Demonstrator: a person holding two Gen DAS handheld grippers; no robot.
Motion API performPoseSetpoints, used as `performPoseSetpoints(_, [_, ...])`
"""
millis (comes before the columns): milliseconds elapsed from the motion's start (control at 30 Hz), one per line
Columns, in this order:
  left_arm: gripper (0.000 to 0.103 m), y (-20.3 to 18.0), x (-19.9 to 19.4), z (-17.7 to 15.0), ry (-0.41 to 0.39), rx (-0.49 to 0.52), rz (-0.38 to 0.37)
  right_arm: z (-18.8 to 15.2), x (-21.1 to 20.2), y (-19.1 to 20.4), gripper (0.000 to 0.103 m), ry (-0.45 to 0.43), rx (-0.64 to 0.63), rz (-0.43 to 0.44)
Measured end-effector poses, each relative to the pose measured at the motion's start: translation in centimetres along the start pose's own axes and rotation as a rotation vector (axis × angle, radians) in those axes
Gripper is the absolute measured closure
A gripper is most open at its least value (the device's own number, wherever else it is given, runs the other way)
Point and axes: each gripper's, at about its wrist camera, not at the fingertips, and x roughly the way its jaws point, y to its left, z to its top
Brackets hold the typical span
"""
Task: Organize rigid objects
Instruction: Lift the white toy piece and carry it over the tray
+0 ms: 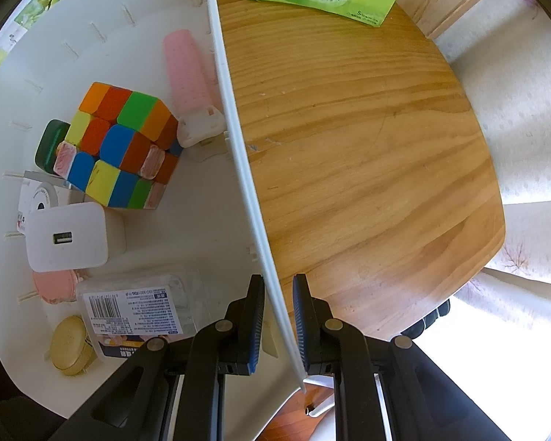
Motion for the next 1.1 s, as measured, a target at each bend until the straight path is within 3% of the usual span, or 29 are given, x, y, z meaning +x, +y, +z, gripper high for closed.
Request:
performPoseSetpoints(533, [0.014, 0.8, -6.4, -0.2, -0.124, -0.082, 0.078, -0.9, -1.2, 0.1, 0.088, -0.047, -0.055, 0.019])
performPoseSetpoints(1100, [0.014, -5.8, -12.1, 2.0, -0.269, -0.009, 0.110, -2.0, -2.0, 1.0, 0.089, -0.087, -0.205, 0.039])
